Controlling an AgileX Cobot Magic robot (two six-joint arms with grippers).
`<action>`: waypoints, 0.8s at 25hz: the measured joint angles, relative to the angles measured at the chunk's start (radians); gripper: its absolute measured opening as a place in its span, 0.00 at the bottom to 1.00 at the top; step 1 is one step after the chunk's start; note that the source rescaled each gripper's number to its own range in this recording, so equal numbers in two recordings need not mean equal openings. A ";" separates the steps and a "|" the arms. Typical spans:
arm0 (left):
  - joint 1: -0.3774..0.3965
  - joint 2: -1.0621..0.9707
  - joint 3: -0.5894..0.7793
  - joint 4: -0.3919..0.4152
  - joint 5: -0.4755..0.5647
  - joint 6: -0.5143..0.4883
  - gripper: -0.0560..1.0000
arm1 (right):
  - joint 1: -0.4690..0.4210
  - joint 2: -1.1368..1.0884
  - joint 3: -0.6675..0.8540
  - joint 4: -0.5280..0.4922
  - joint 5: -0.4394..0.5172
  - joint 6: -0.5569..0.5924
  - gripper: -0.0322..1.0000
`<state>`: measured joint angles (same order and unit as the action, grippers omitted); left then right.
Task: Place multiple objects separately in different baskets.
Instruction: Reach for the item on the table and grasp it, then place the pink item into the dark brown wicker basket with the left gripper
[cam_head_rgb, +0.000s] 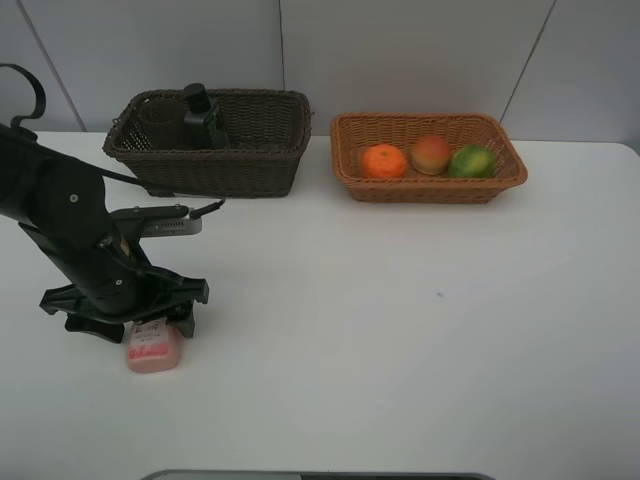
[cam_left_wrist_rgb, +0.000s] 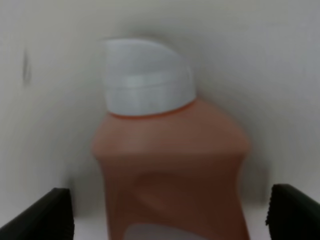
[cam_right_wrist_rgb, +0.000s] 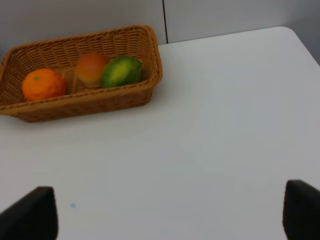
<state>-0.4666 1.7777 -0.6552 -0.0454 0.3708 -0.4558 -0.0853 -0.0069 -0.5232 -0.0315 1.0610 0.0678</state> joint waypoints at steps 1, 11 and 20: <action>0.000 0.000 0.000 0.000 0.000 -0.001 0.94 | 0.000 0.000 0.000 -0.001 0.000 0.000 1.00; 0.000 0.000 0.000 -0.001 -0.003 -0.004 0.65 | 0.000 0.000 0.000 -0.001 0.000 0.000 1.00; 0.000 0.000 0.000 -0.001 -0.007 -0.004 0.65 | 0.000 0.000 0.000 -0.001 0.000 0.000 1.00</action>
<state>-0.4666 1.7777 -0.6552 -0.0464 0.3640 -0.4597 -0.0853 -0.0069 -0.5232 -0.0323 1.0610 0.0678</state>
